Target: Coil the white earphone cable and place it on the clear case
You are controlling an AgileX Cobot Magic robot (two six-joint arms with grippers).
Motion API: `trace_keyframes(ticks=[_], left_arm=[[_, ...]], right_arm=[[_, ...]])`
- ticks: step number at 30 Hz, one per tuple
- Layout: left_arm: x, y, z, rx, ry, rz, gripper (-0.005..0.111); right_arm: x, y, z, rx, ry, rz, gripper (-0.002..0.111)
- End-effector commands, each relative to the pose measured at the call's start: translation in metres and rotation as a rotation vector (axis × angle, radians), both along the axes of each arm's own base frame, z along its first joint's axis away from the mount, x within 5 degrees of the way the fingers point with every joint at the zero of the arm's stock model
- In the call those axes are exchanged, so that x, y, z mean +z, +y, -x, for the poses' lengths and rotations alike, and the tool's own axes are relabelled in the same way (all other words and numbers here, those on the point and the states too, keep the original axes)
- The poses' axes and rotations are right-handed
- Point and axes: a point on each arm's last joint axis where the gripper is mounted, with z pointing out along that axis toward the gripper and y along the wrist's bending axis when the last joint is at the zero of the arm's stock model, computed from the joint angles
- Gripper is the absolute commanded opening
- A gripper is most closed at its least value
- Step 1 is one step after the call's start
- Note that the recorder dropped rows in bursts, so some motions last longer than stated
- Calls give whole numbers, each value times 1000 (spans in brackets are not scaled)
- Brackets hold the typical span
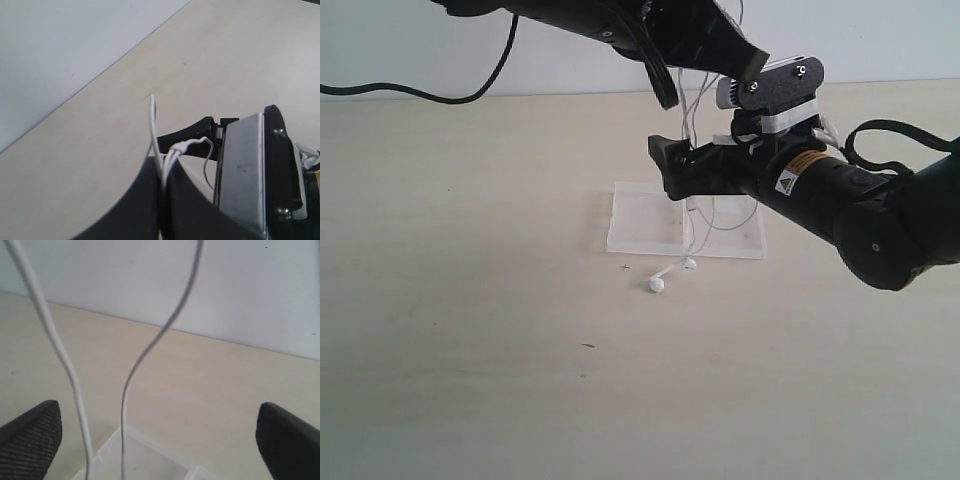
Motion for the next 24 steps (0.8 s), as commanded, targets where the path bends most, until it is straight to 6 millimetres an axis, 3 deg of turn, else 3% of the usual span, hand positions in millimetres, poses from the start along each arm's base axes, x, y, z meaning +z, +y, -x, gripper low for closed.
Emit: trace_keyframes(ticks=[1,6,9,19,24], left_arm=[[6,-1,2,-8,-17,15,0],[7,-1,2,-9,-24,21,0],[7,-1,2,-9,-24,21,0],[7,-1,2,-9,-24,21,0],[7,-1,2,-9,-24,21,0]], right_arm=[[3,2,-2,4,-27,-9,102],[3,3,-2,9,-26,-5,101],[3,3,-2,9,-30,-7,93],[3,3,-2,9,-34,-9,38],[0,2,-1,22,-24,48,1]])
